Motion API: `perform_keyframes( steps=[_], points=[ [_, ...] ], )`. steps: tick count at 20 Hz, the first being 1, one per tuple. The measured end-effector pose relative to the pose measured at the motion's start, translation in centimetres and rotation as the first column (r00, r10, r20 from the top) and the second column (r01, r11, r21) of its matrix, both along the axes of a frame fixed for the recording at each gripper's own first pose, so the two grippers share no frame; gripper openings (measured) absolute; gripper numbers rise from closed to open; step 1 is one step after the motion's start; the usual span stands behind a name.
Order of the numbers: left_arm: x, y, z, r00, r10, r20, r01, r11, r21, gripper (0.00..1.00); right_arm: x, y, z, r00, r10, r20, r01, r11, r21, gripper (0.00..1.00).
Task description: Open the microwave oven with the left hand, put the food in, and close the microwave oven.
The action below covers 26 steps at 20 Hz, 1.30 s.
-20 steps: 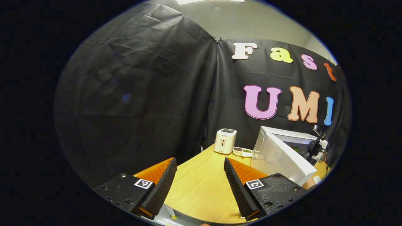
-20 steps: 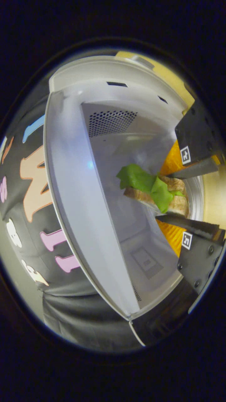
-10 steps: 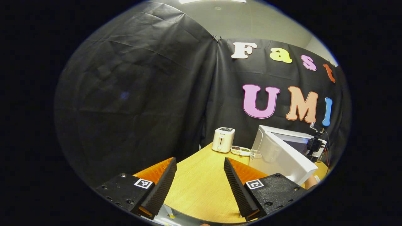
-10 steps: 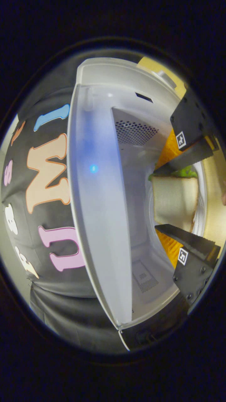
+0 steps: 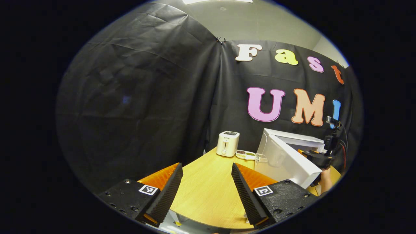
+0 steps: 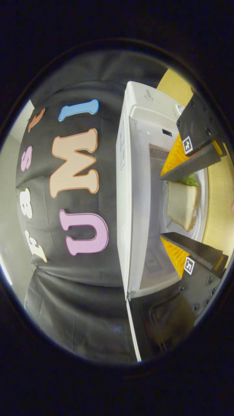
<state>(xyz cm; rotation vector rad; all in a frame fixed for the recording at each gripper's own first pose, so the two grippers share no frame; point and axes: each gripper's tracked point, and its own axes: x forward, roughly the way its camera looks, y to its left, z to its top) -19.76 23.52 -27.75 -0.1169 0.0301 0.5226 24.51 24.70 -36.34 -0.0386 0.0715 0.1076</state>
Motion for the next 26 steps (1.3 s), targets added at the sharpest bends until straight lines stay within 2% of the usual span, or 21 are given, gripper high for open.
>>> perform_keyframes(
  steps=[1,2,3,4,6,7,8,10,13,17,18,20,23,24,25,26],
  points=[
    [-0.2,-0.3,0.0,1.000,-0.003,-0.004,0.003,1.000,0.002,0.87,-1.2,-0.1,0.3,1.000,0.006,0.004,-0.006,1.000,-0.012,0.98],
    [-0.3,-0.5,0.1,1.000,-0.007,-0.004,0.007,1.000,0.005,0.92,-2.4,0.0,0.6,1.000,0.016,0.014,-0.016,1.000,-0.025,0.98],
    [-0.4,-0.8,0.2,1.000,-0.011,-0.004,0.011,1.000,0.011,0.87,-3.6,0.1,0.9,0.999,0.027,0.020,-0.026,0.999,-0.033,0.98],
    [-0.6,-1.0,0.3,1.000,-0.013,-0.008,0.013,1.000,0.019,0.92,-4.8,0.3,1.1,0.999,0.042,0.023,-0.041,0.999,-0.034,0.98],
    [-0.9,-1.4,0.6,1.000,-0.015,-0.015,0.016,0.999,0.039,0.92,-7.2,0.4,1.7,0.997,0.078,0.027,-0.078,0.996,-0.033,0.98],
    [-1.0,-1.6,0.9,1.000,-0.017,-0.012,0.017,0.999,0.048,0.87,-8.4,0.2,2.0,0.996,0.090,0.029,-0.089,0.995,-0.038,0.94],
    [-1.0,-1.8,1.3,1.000,-0.018,-0.007,0.018,0.998,0.054,0.92,-9.4,-0.3,2.5,0.995,0.098,0.033,-0.096,0.994,-0.043,0.94],
    [-0.9,-2.1,1.7,1.000,-0.025,0.003,0.024,0.998,0.060,0.92,-11.8,-0.9,3.5,0.992,0.122,0.037,-0.120,0.992,-0.044,0.98],
    [-0.6,-2.9,1.7,0.999,-0.047,0.000,0.047,0.997,0.065,0.92,-14.9,-3.2,6.1,0.989,0.137,0.050,-0.133,0.989,-0.065,0.97],
    [0.4,-4.5,1.0,0.994,-0.105,-0.004,0.105,0.994,0.039,0.92,-18.6,-7.2,9.6,0.992,0.112,0.063,-0.108,0.992,-0.063,0.97],
    [0.5,-5.1,1.2,0.993,-0.122,0.000,0.122,0.992,0.031,0.87,-19.4,-8.0,10.4,0.993,0.105,0.061,-0.101,0.993,-0.058,0.97],
    [1.1,-5.7,0.9,0.989,-0.150,-0.009,0.150,0.988,0.032,0.85,-21.0,-10.0,12.3,0.993,0.091,0.069,-0.088,0.995,-0.046,0.97],
    [1.5,-6.6,0.7,0.982,-0.185,-0.034,0.187,0.980,0.061,0.63,-22.6,-12.8,14.4,0.994,0.067,0.080,-0.066,0.998,-0.020,0.97],
    [1.7,-6.8,0.7,0.980,-0.194,-0.039,0.196,0.978,0.068,0.65,-23.0,-14.0,14.7,0.996,0.050,0.077,-0.049,0.999,-0.006,0.97],
    [1.8,-6.9,0.6,0.980,-0.195,-0.048,0.198,0.978,0.072,0.48,-23.4,-15.1,15.2,0.996,0.033,0.078,-0.034,0.999,0.010,0.97],
    [1.9,-6.8,0.5,0.981,-0.186,-0.059,0.190,0.979,0.074,0.42,-23.7,-16.0,15.6,0.997,0.018,0.077,-0.020,1.000,0.023,0.97]
  ],
)
